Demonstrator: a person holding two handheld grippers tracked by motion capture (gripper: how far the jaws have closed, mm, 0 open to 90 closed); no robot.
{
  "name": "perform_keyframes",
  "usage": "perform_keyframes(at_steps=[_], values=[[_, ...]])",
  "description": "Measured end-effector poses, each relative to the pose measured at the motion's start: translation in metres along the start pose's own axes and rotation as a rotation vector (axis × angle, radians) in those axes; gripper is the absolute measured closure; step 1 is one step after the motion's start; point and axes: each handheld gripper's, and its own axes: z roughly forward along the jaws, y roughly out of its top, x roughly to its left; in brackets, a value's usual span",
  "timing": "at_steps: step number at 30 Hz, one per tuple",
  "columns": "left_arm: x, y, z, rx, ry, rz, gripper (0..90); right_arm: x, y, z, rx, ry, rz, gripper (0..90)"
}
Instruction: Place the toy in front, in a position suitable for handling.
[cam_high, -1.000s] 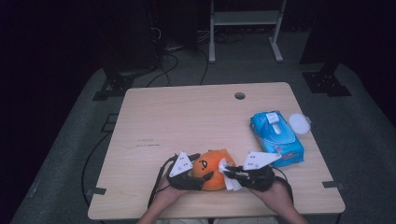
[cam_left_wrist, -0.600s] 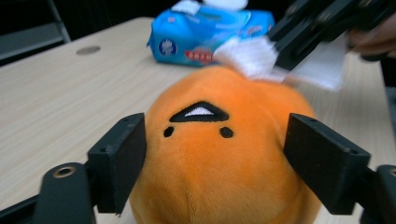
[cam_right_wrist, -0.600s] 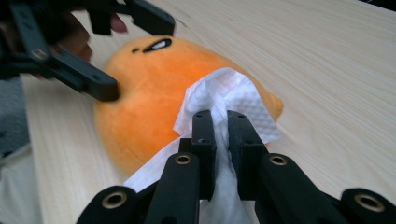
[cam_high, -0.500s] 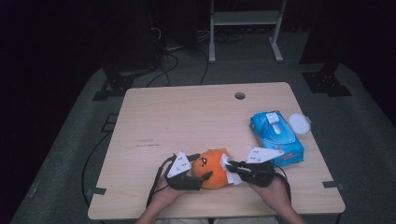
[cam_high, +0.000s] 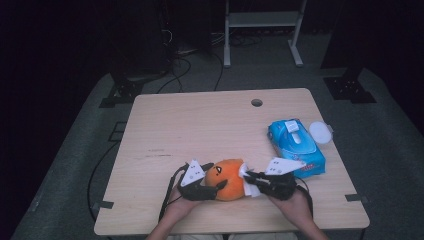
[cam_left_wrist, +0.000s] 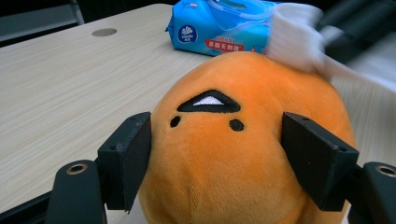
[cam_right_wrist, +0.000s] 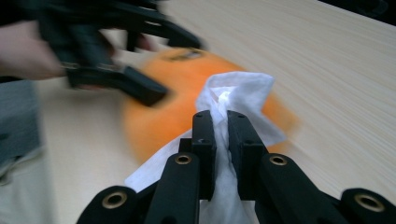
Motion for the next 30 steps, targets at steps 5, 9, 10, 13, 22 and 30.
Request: perform_keyframes(at_steps=[5,9,10,13,22,30], values=[[0.003,0.0,-0.002,0.005,0.007,-0.011,26.6,0.009,0.006,0.006,0.014,-0.003,-0.057,81.4],[0.004,-0.001,-0.002,0.003,-0.002,-0.016,26.6,-0.024,-0.006,-0.006,0.014,-0.076,0.052,81.4],[0.004,-0.001,-0.002,0.005,-0.001,-0.017,26.6,-0.03,-0.011,-0.008,0.013,-0.08,0.092,81.4],[0.006,-0.002,-0.002,-0.001,-0.005,-0.034,26.6,-0.034,-0.017,-0.007,0.038,-0.096,0.084,81.4],[-0.002,0.001,0.002,-0.009,-0.007,-0.01,26.5,0.006,0.007,-0.004,-0.046,0.025,-0.016,81.4],[-0.003,0.01,-0.01,-0.03,-0.029,-0.005,14.7,-0.016,-0.005,0.003,-0.032,-0.019,0.075,81.4]])
